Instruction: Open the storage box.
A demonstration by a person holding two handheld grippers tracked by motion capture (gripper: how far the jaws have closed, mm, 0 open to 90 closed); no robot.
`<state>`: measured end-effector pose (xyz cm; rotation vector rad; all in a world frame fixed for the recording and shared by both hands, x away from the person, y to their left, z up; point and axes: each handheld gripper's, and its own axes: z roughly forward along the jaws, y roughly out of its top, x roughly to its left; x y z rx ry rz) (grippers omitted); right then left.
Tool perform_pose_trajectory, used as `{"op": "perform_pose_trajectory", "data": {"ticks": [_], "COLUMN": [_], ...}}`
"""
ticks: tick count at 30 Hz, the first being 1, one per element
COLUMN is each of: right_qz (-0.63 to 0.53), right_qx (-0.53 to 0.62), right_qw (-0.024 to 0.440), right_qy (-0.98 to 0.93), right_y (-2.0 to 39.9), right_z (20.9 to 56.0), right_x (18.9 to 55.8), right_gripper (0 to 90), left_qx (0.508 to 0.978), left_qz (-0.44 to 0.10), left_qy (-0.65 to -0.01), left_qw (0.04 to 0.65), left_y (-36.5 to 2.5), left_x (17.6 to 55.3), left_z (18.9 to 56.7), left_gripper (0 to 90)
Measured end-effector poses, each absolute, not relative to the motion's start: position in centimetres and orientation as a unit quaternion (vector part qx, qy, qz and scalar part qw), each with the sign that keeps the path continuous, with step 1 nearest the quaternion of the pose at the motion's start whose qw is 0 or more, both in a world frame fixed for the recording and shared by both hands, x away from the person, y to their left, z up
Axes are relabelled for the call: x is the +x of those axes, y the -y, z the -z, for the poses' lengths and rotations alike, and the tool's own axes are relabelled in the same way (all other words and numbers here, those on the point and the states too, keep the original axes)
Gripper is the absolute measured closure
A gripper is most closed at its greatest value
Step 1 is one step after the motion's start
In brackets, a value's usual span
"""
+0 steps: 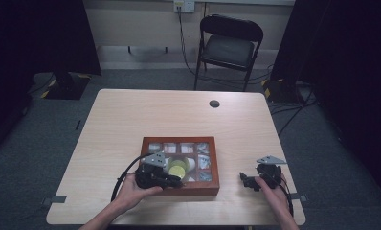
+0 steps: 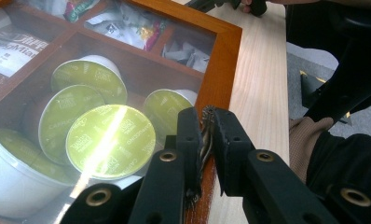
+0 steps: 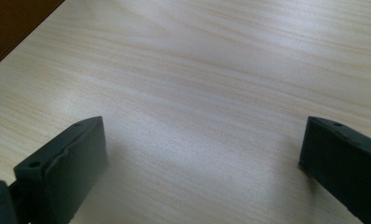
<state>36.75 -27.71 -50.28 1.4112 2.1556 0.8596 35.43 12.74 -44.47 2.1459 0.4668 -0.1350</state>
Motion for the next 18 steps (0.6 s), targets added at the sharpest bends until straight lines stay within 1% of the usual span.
{"op": "perform_pose_trajectory", "data": {"ticks": [9, 18], "right_qz": [-0.309, -0.309], "right_qx": [0.508, 0.508], "right_qw": [0.211, 0.211], "right_qy": [-0.776, -0.776], "right_y": [27.7, 27.7], "right_z": [50.3, 50.3], "right_x": [36.8, 36.8], "right_gripper": [0.0, 0.0], "left_qx": [0.861, 0.859], "left_qz": [0.065, 0.082], "left_qy": [-0.197, -0.21], "left_qw": [0.464, 0.459], "left_y": [-13.1, -13.3], "left_x": [35.7, 36.0], "left_z": [43.7, 43.1], "left_gripper": [81.3, 81.1]}}
